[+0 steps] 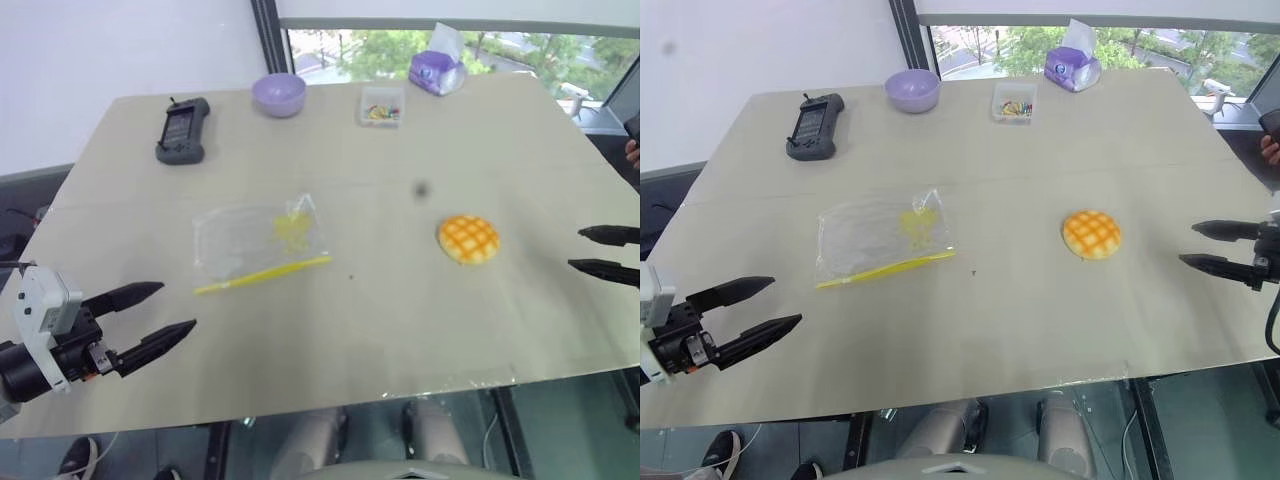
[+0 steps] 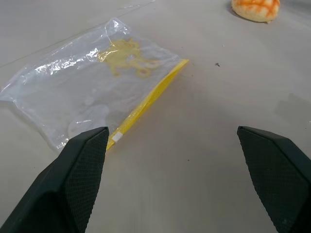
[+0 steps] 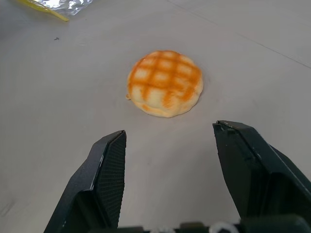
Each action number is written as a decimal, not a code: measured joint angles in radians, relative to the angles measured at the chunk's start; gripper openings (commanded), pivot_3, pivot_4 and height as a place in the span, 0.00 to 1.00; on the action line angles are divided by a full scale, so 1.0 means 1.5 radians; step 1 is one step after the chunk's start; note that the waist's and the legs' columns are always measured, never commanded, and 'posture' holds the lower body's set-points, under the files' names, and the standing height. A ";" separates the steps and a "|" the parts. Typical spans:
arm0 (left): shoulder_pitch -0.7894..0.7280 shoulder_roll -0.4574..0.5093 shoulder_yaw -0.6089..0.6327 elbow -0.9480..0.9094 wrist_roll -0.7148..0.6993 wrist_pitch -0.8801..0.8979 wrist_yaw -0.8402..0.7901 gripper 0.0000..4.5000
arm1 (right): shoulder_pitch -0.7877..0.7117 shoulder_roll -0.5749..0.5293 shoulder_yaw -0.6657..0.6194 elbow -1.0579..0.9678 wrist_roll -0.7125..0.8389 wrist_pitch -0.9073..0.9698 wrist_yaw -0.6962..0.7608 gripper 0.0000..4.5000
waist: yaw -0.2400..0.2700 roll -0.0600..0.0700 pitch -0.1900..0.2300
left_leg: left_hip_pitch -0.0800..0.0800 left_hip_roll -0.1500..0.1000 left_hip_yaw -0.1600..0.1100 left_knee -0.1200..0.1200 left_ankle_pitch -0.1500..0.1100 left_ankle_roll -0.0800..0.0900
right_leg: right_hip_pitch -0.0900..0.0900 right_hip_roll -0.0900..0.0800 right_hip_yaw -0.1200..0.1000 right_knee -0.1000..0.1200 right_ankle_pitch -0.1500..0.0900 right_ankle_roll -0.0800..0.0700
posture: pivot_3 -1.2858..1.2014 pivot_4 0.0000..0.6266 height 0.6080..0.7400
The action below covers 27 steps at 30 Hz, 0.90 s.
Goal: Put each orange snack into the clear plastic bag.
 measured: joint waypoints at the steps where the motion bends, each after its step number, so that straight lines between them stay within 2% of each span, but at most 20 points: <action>1: 0.000 0.000 0.000 0.000 0.000 0.000 0.000 1.00 | 0.000 0.000 0.000 0.000 0.000 0.000 0.000 0.69 | 0.000 0.000 0.000 | 0.000 0.000 0.000 0.000 0.000 0.000 | 0.000 0.000 0.000 0.000 0.000 0.000 | 0.52 0.24 0.97; 9: -0.026 0.026 -0.018 0.033 -0.001 -0.006 -0.006 1.00 | 0.056 0.003 -0.027 -0.058 0.023 0.017 -0.007 0.69 | 0.000 0.000 0.000 | 0.000 0.000 0.000 0.000 0.000 0.000 | 0.000 0.000 0.000 -0.001 0.000 0.000 | 0.52 0.24 0.97; 27: -0.034 0.036 -0.024 0.053 0.013 -0.014 -0.003 1.00 | 0.067 0.009 -0.038 -0.070 0.028 0.026 -0.016 0.69 | 0.001 0.001 0.001 | 0.000 0.000 0.000 0.000 0.000 0.000 | 0.000 0.000 0.000 -0.001 0.000 0.000 | 0.52 0.24 0.97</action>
